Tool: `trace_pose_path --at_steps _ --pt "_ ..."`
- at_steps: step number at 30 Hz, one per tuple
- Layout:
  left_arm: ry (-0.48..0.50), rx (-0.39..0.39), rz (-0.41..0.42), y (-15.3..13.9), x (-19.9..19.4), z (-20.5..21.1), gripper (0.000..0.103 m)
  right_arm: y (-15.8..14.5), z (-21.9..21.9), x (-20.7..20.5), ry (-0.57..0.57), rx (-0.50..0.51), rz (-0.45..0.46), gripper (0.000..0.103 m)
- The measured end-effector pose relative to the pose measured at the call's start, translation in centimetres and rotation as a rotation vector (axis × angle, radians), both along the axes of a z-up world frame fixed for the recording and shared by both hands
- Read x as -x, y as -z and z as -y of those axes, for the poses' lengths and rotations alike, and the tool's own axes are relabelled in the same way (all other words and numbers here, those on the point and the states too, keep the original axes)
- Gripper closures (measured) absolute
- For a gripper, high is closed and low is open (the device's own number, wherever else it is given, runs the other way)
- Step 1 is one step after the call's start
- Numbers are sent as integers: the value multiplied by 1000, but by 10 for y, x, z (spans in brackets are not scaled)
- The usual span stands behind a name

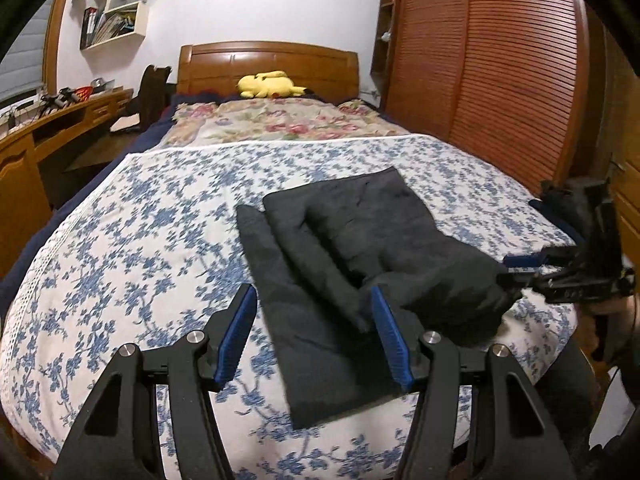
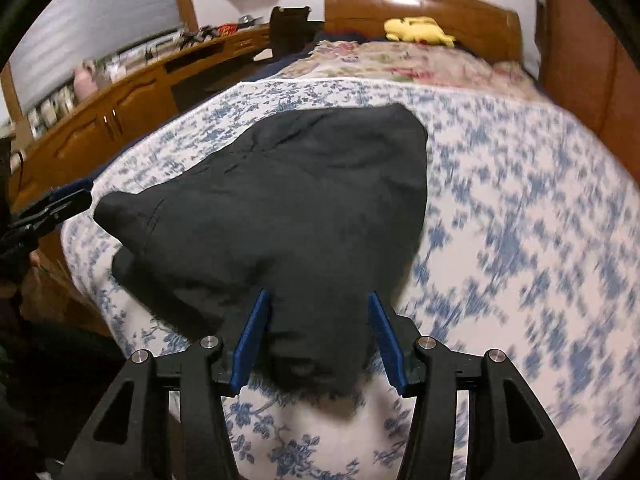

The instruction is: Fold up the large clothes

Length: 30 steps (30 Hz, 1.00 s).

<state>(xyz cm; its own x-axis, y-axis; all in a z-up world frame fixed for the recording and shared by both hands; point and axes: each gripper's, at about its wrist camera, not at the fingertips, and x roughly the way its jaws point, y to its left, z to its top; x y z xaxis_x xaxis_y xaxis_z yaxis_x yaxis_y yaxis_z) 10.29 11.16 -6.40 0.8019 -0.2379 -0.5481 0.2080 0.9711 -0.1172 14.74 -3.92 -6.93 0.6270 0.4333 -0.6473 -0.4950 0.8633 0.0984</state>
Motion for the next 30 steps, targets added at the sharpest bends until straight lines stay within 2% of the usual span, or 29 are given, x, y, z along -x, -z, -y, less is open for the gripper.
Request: trace_pose_path --at_steps 6,7,16,30 --pt "35 -17 5 -3 -1 18 43 6 -2 -1 14 -35 4 49" --pt "38 -19 4 -2 -1 20 43 3 10 9 14 -44 2 49" --pt "66 -51 -17 4 -5 38 43 2 39 22 12 -54 0 46" --pt "93 -92 -34 13 -8 51 45 2 37 19 16 -50 -22 42"
